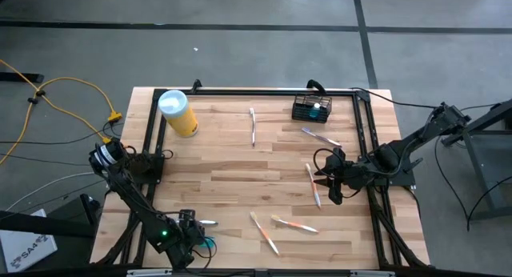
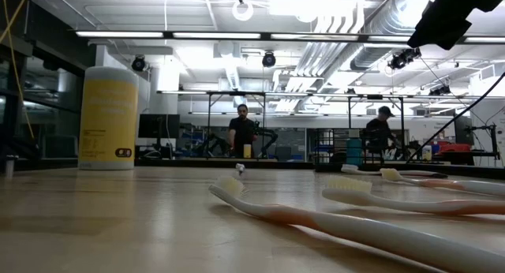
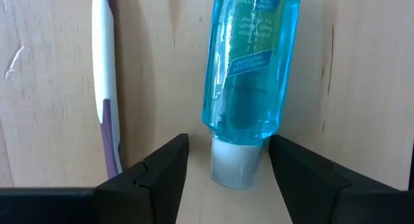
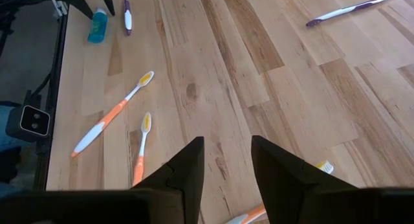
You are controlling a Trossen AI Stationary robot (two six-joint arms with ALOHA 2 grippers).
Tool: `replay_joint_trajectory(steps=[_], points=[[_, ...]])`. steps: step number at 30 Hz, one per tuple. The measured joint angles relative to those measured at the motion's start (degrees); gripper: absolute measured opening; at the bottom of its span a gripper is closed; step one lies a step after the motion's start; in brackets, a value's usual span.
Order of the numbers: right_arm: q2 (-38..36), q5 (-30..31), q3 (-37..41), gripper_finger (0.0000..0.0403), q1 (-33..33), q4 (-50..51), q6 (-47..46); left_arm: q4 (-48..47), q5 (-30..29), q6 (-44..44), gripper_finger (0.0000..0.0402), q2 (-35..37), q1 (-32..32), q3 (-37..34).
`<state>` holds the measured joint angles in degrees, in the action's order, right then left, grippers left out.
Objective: Pick & Place toothbrushing station
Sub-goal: Put the blue mouthwash into the black wire organizer
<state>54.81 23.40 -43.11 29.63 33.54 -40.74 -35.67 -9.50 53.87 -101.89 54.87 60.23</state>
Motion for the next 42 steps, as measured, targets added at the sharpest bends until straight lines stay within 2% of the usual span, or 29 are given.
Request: replay_joint_trajectory(steps=[15,25,42], points=[[0.0,0.0,0.0,0.012,0.0,0.0,0.01,1.08,-0.96,-1.86,0.0211,-0.07,0.02,-0.14],[0.01,0.0,0.0,0.012,0.0,0.01,-0.01,3.4,-2.13,-6.13,0.0252,0.59,0.23,-0.27],[0.02,0.0,0.0,0.012,0.0,0.0,-0.01,6.92,-1.55,-10.69,0.0256,0.63,-4.27,-0.19]])
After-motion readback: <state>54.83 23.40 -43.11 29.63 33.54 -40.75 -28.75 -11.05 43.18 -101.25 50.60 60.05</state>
